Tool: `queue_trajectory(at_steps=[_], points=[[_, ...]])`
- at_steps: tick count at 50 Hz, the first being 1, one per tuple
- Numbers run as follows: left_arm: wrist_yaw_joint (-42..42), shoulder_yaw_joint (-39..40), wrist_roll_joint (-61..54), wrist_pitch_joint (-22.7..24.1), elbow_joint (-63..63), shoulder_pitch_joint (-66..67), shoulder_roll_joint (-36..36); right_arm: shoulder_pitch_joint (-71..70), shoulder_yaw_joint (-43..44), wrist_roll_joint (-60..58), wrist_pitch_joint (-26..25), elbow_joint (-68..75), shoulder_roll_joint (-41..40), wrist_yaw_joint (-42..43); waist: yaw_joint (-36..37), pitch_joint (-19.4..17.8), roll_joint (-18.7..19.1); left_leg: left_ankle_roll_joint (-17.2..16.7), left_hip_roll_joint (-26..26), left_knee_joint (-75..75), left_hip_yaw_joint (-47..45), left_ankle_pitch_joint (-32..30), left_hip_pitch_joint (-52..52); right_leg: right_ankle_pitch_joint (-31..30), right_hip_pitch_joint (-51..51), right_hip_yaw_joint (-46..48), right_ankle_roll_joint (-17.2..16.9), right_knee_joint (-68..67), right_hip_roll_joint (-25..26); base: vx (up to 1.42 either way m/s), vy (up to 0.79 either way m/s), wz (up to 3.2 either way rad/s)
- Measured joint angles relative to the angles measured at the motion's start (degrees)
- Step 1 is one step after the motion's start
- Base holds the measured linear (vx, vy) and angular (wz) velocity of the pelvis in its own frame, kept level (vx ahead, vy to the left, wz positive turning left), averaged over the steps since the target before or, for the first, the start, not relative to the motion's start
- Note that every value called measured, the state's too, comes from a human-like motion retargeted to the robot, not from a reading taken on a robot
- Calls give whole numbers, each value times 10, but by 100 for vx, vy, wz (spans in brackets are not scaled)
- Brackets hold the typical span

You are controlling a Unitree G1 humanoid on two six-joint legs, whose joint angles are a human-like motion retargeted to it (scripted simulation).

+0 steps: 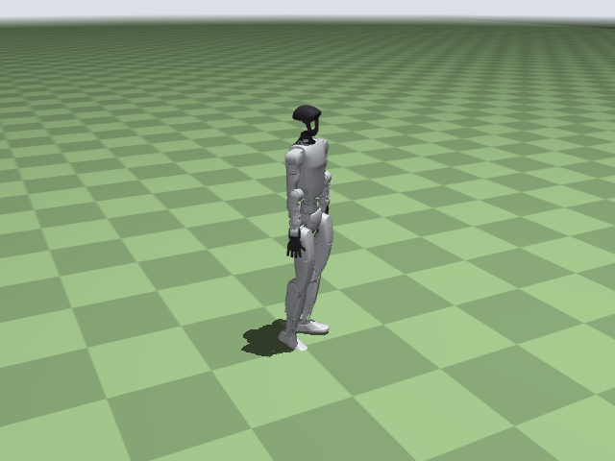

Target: In place motions

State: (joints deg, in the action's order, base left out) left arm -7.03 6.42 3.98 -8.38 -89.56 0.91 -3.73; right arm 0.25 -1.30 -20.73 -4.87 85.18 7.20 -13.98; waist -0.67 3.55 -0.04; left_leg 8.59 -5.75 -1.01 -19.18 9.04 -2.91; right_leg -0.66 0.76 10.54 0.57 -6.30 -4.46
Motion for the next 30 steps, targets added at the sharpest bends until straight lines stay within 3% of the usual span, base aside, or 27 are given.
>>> queue_trajectory(at_steps=[5,10,16,18,23,30], points=[[-3,-1,-2,0,6,-6,0,0,1,2,1,-16,6,-2,-3,-4,12,-3,13,-1,0,5,-1,18,-23,-3,14,-53,10,5,0,-5],[-7,2,1,0,15,-13,-6,-5,-6,4,6,-33,11,-2,-21,-15,23,-8,27,1,10,4,1,15,-54,-72,32,-111,39,-1,-1,11],[-4,5,8,-2,18,-24,-17,-4,2,9,7,-25,15,0,-50,-21,14,-11,16,7,55,-4,9,-3,-54,-288,-26,-80,73,-4,-6,70],[-6,3,7,-2,23,-24,-19,-1,8,11,6,-16,16,1,-53,-17,11,-13,13,7,74,-8,16,0,-52,-280,-45,-74,61,0,-10,81],[-10,5,4,0,41,-24,-23,3,14,18,3,9,20,1,-27,-25,5,-24,13,8,92,-18,17,9,-39,-229,-18,-66,52,-4,-11,54],[-5,15,-9,3,36,-15,-28,6,16,5,5,-9,25,-3,1,-37,2,-52,23,15,104,-36,28,9,-24,-177,-10,-56,46,-6,-11,61]])
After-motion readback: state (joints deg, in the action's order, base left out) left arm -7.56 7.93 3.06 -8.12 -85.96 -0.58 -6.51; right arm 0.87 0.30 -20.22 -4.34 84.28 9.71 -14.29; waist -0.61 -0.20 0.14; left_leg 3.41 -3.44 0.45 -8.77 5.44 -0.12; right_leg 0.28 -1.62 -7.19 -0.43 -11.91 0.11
